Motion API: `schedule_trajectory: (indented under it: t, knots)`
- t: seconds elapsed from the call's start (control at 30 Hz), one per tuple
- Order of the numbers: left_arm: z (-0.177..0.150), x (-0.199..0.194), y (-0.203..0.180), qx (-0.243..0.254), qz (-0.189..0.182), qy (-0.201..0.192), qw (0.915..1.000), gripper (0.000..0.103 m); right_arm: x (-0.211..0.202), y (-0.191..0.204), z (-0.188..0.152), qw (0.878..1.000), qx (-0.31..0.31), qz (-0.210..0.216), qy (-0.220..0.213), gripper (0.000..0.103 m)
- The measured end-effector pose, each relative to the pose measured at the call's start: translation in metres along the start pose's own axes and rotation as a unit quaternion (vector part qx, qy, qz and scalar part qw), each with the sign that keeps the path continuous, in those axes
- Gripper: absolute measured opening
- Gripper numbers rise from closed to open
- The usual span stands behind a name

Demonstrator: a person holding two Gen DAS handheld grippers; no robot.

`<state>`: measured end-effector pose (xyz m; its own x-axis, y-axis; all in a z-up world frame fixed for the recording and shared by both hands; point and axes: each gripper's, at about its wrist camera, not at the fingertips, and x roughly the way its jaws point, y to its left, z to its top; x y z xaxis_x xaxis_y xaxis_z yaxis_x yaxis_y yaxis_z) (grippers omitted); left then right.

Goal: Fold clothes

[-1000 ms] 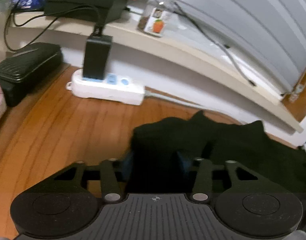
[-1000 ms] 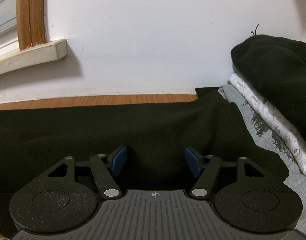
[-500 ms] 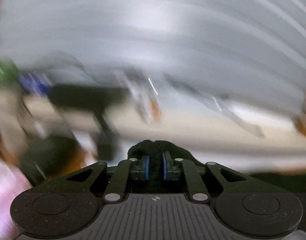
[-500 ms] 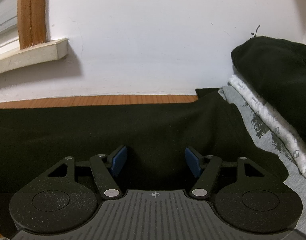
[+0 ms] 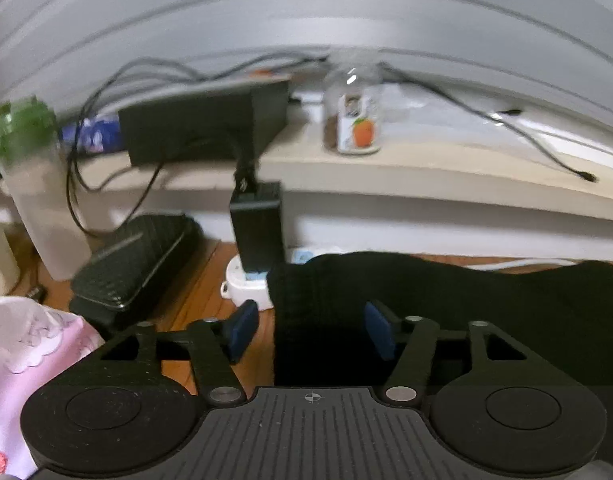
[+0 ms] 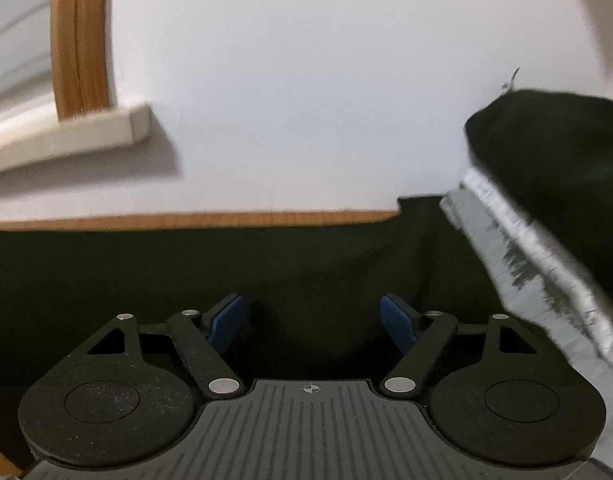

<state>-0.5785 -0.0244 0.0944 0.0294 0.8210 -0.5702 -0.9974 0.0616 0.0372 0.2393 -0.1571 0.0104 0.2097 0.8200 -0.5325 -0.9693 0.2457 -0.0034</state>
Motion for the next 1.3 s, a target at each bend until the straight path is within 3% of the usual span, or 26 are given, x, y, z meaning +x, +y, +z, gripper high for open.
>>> schedule_trajectory:
  t: [0.2,0.5,0.7,0.77,0.97,1.03,1.07,1.17,1.2,1.3]
  knots:
    - [0.0,-0.004,-0.07,0.021,-0.094,-0.004,0.9953,0.073,-0.057,-0.021,-0.007,1.0,0.004,0.016,-0.016,0.074]
    - [-0.022,0.006,-0.228,0.092,-0.242,0.016,0.9656,0.075,-0.121,-0.065,-0.059,0.999,0.027,0.016,0.014,0.067]
    - [-0.049,-0.005,-0.293,0.132,-0.286,0.016,0.949,0.076,-0.126,-0.06,-0.08,0.998,0.032,0.045,0.039,0.067]
    - [-0.059,-0.007,-0.307,0.143,-0.297,0.018,0.944,0.077,-0.121,-0.054,-0.085,0.995,0.047,0.073,0.043,0.066]
    - [-0.081,-0.007,-0.316,0.168,-0.298,0.023,0.9396,0.078,-0.11,-0.032,-0.09,0.995,0.024,0.08,0.047,0.065]
    - [-0.081,-0.006,-0.314,0.157,-0.303,0.025,0.9395,0.079,-0.111,-0.033,-0.086,0.995,0.026,0.086,0.05,0.035]
    - [-0.08,-0.005,-0.313,0.152,-0.306,0.027,0.9394,0.079,-0.113,-0.033,-0.083,0.995,0.026,0.087,0.051,0.014]
    - [-0.081,-0.004,-0.313,0.147,-0.31,0.029,0.9388,0.08,-0.123,-0.026,-0.07,0.997,-0.002,0.065,0.032,0.006]
    - [-0.08,-0.004,-0.312,0.145,-0.311,0.029,0.9387,0.08,-0.13,-0.024,-0.061,0.999,-0.003,0.05,0.004,0.001]
    - [-0.078,-0.005,-0.311,0.143,-0.312,0.028,0.9388,0.08,-0.155,-0.019,-0.032,0.996,0.001,-0.001,-0.086,0.001]
